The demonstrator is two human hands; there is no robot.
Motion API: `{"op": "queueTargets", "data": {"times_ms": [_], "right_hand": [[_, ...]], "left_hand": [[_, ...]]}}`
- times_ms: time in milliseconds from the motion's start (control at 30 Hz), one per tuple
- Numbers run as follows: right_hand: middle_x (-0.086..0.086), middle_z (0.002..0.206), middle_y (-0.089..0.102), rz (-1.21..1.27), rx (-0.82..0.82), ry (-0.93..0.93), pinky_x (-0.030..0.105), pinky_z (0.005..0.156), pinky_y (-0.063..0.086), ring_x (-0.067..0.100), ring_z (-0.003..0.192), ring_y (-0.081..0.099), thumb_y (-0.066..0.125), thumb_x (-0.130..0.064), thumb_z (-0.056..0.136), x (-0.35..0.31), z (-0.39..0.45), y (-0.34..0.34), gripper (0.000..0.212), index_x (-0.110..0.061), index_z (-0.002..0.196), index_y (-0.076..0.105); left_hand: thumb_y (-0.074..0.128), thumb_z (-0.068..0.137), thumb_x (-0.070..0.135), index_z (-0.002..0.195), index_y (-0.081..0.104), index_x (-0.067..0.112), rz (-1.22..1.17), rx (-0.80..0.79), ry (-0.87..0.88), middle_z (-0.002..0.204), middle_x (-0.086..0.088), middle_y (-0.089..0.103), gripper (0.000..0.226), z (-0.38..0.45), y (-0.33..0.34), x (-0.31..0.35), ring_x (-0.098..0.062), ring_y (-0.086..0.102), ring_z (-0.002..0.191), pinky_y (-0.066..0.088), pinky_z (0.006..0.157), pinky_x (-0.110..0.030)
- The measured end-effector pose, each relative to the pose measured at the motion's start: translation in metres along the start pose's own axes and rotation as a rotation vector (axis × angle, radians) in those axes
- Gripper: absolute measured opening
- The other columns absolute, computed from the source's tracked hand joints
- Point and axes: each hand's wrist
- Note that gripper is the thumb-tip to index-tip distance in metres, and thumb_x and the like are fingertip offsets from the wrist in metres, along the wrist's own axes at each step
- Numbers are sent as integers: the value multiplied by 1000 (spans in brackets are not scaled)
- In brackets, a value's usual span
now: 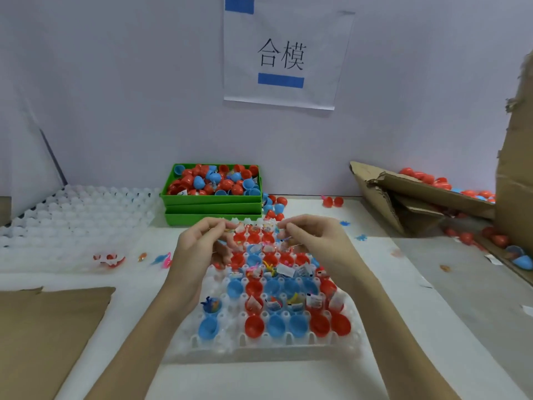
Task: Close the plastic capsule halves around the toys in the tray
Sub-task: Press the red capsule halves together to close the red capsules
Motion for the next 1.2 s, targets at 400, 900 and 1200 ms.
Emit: {"op": "queueTargets", "data": {"times_ms": [400,900,1200], "right_hand": [[-25,87,67,-642,-691,-235,5,72,46,-5,88,61,81,-34,86,-15,-39,25,11,-33,97,82],[-23,90,65,-585,-391,-330,19,73,51,5,86,59,75,-34,91,-22,-34,16,5,-38,94,75],[-28,90,70,-486,-216,-364,7,79,51,-4,89,68,75,-17,92,-10,-24,14,12,-25,101,77]], "left_hand": [[48,111,20,95,73,7,64,11,-42,69,-3,66,32,3,-6,-4,-14,56,55,47,53,-26],[56,106,29,90,73,15,478,-80,210,80,0,71,28,0,1,-10,-8,64,69,50,62,-19],[68,100,19,105,80,13,140,-201,70,97,-2,80,14,0,1,-10,-20,77,94,62,84,-28]]}}
Point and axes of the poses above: each hand's wrist, its own z-axis towards the middle knuckle, its own y-axis out of the palm, x = y × z
